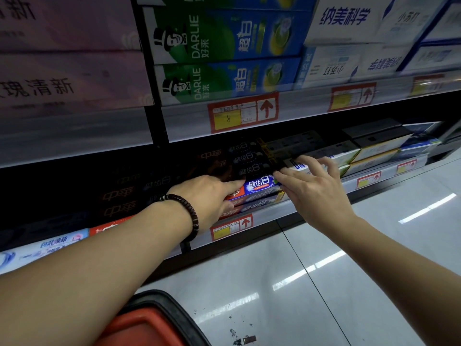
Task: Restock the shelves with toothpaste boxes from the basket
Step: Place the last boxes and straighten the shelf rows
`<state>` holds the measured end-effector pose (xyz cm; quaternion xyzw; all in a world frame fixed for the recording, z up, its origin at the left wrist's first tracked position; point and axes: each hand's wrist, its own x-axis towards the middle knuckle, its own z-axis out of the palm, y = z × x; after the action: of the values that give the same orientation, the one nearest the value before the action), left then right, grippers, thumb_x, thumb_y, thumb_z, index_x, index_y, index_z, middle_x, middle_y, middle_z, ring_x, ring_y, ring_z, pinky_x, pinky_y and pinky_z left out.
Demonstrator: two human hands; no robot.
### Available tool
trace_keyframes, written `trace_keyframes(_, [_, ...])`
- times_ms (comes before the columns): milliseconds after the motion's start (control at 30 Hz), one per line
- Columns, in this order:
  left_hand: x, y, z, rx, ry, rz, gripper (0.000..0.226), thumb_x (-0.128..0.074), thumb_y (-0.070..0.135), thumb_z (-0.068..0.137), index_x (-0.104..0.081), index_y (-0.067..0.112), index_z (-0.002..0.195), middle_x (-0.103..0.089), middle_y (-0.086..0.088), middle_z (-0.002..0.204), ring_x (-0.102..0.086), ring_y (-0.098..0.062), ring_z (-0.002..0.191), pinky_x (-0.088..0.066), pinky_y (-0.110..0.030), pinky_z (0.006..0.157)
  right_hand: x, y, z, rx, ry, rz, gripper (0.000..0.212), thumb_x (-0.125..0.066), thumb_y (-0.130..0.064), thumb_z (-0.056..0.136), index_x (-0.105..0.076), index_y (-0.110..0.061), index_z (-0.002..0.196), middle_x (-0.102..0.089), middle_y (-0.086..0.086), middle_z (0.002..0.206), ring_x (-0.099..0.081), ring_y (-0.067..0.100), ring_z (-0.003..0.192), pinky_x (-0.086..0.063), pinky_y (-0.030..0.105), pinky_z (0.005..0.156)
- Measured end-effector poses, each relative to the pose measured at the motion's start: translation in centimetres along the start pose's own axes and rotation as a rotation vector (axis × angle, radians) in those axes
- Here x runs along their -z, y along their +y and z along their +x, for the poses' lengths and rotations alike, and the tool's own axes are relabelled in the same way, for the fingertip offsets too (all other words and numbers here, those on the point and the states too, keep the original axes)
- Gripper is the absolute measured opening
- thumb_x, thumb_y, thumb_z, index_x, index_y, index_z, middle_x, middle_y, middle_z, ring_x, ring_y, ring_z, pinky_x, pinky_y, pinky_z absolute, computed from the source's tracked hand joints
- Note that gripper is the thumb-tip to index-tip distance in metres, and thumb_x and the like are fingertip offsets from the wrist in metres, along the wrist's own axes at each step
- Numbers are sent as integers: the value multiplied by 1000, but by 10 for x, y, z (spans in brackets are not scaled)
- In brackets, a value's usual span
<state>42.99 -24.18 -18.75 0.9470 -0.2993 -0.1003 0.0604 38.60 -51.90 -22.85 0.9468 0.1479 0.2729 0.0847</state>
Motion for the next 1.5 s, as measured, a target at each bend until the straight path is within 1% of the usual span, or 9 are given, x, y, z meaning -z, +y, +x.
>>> trace_keyframes(233, [0, -1, 1, 21, -6, 1, 61, -44, 54, 107, -16, 49, 161, -55, 3, 136, -50, -12, 102, -58, -33, 79, -4, -5, -4, 3, 119, 27, 38, -85, -21, 88, -77, -16, 126, -78, 4, 123, -64, 37, 124, -42, 57, 101])
trace_keyframes(367, [0, -3, 0, 33, -19, -21, 58, -43, 54, 106, -19, 52, 159, -57, 4, 139, -59, -16, 112, -61, -37, 84, -7, -7, -7, -12, 156, 60, 34, -81, -17, 93, -76, -16, 127, -78, 2, 124, -65, 35, 121, -44, 56, 98])
trace_keyframes(467, [1, -4, 0, 36, -28, -45, 58, -45, 54, 105, -20, 54, 158, -57, 6, 143, -59, -16, 115, -61, -36, 83, -8, -8, -7, -15, 152, 69, 37, -80, -22, 92, -75, -15, 128, -78, 3, 124, -65, 36, 123, -43, 55, 98])
trace_keyframes(600, [3, -4, -1, 49, -13, -53, 59, -47, 54, 105, -22, 55, 158, -57, 9, 143, -59, -14, 115, -61, -35, 83, -10, -9, -9, -40, 175, 92, 39, -83, -18, 89, -76, -15, 128, -78, 3, 123, -64, 35, 122, -40, 52, 98])
trace_keyframes(800, [2, -1, -1, 52, 0, -27, 59, -49, 53, 105, -22, 53, 158, -56, 7, 143, -60, -15, 114, -61, -35, 81, -12, -12, -11, -97, 126, 122, 49, -86, -22, 85, -73, -14, 131, -77, 6, 125, -61, 37, 128, -39, 51, 101])
trace_keyframes(967, [2, -2, -2, 37, 8, -63, 62, -49, 58, 103, -21, 53, 158, -55, 7, 145, -59, -15, 117, -62, -35, 82, -13, -7, -14, -115, 132, 166, 45, -77, -21, 91, -71, -16, 135, -75, 5, 131, -60, 34, 131, -37, 52, 104])
trace_keyframes(1167, [5, 0, -4, 12, 30, -55, 65, -53, 58, 101, -22, 52, 158, -55, 7, 145, -59, -16, 118, -62, -36, 81, -9, -6, -15, -138, 103, 189, 49, -81, -19, 89, -70, -16, 136, -72, 2, 137, -59, 29, 132, -35, 48, 104])
trace_keyframes(1333, [4, 0, -3, 24, 73, -58, 58, -54, 55, 102, -31, 48, 156, -57, 5, 143, -59, -16, 118, -62, -37, 81, -5, -11, -12, -125, 84, 203, 41, -77, -27, 92, -73, -16, 132, -73, 2, 133, -59, 28, 128, -34, 42, 104])
trace_keyframes(1500, [5, 1, -3, 39, 139, -64, 42, -58, 47, 103, -49, 47, 143, -58, 6, 131, -60, -17, 112, -62, -39, 79, -4, -17, -8, -117, 36, 176, 37, -74, -33, 94, -74, -17, 128, -74, 1, 128, -59, 27, 126, -37, 41, 101])
